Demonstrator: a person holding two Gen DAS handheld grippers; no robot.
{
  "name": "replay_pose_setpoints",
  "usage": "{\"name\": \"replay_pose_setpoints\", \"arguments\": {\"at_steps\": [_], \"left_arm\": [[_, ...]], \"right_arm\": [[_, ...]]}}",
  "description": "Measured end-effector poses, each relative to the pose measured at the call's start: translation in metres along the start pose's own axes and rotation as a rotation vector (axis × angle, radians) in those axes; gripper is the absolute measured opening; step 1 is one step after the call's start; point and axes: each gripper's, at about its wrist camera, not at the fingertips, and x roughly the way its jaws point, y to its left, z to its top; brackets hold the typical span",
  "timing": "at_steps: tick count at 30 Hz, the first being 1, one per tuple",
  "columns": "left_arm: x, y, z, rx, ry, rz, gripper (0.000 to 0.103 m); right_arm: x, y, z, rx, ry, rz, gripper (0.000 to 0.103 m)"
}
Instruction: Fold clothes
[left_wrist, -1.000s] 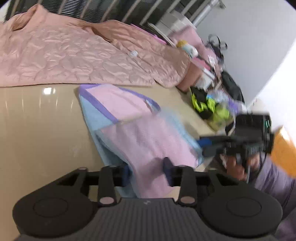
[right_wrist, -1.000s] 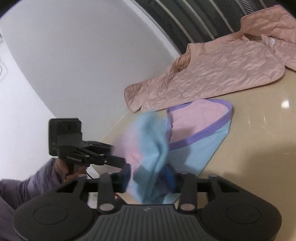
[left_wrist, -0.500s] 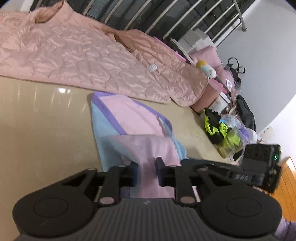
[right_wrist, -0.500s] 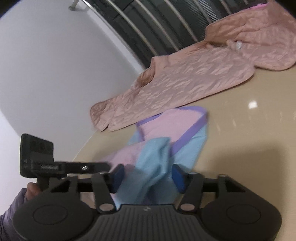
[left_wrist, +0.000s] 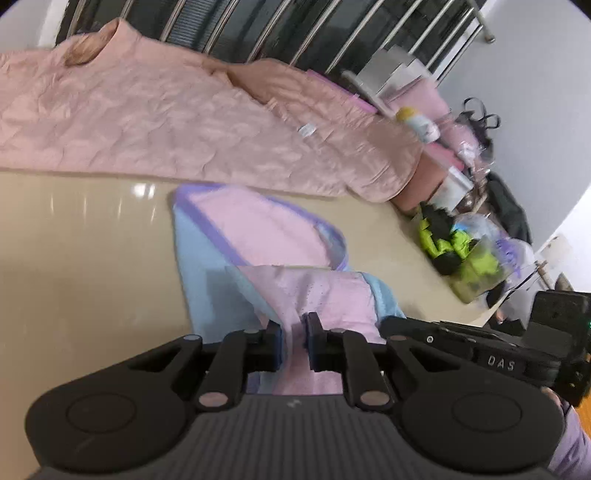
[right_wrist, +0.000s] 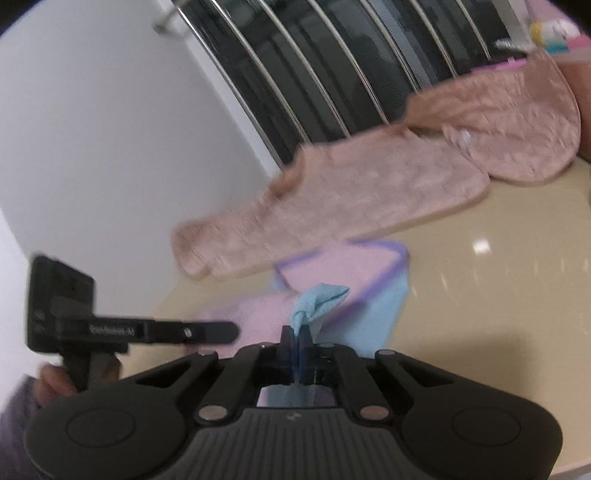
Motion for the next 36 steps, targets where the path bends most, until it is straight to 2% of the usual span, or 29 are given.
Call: {"name": "replay_pose_setpoints", "arguments": {"at_steps": [3,4,8,9,10,13,15,18,21,24,25,27,30,32,33,34,36], "left_arm": [[0.002,0.003,-0.003,-0.001,-0.006,0.025,0.032],[0.001,0.004,-0.004,-0.003,-0.011,0.030,0.034],[-0.003,0.008,-0.002,-0.020,-0.029,0.037,0.034],[-0.004,0.009,-0.001,-0.024,-0.035,0.041,0.034],[-0.005,0.009,0.002,-0.022,-0.040,0.052,0.034],[-0.007,0.008,0.011,-0.016,-0.055,0.082,0.034],[-0.008,0.008,0.018,-0.012,-0.065,0.102,0.033],[-0.010,0.007,0.027,-0.007,-0.081,0.132,0.034],[-0.011,0.007,0.038,0.001,-0.095,0.169,0.045],[0.006,0.013,0.066,0.018,-0.089,0.272,0.048],[0.014,0.016,0.073,0.018,-0.083,0.302,0.048],[0.033,0.022,0.087,0.006,-0.064,0.359,0.048],[0.054,0.029,0.097,0.004,-0.032,0.397,0.048],[0.061,0.033,0.095,0.004,-0.001,0.387,0.046],[0.061,0.033,0.093,0.007,0.015,0.379,0.038],[0.062,0.032,0.090,0.017,0.023,0.369,0.023],[0.064,0.030,0.085,0.044,0.028,0.368,0.009]], "right_arm": [[0.005,0.001,-0.008,-0.008,0.016,-0.037,0.002],[0.006,0.002,-0.010,-0.014,0.020,-0.046,0.002],[0.007,0.002,-0.014,-0.027,0.026,-0.078,0.002],[0.005,0.002,-0.013,-0.030,0.018,-0.080,0.006],[0.002,0.001,-0.011,-0.027,-0.001,-0.088,0.009],[-0.010,0.004,0.001,-0.033,-0.092,-0.113,0.009],[-0.010,0.007,0.010,-0.051,-0.118,-0.106,0.009],[0.010,0.014,0.012,-0.099,-0.049,-0.092,0.009],[0.033,0.016,0.008,-0.145,0.072,-0.170,0.007],[0.023,0.014,0.020,-0.130,0.028,-0.151,0.015],[0.018,0.013,0.028,-0.122,0.001,-0.139,0.027],[0.016,0.006,0.050,-0.121,-0.038,-0.178,0.042],[0.034,-0.016,0.080,-0.103,-0.015,-0.251,0.042],[0.050,-0.029,0.092,-0.088,0.033,-0.269,0.040],[0.059,-0.035,0.097,-0.081,0.058,-0.279,0.039],[0.067,-0.042,0.103,-0.073,0.082,-0.288,0.038],[0.078,-0.047,0.105,-0.078,0.125,-0.293,0.031]]}}
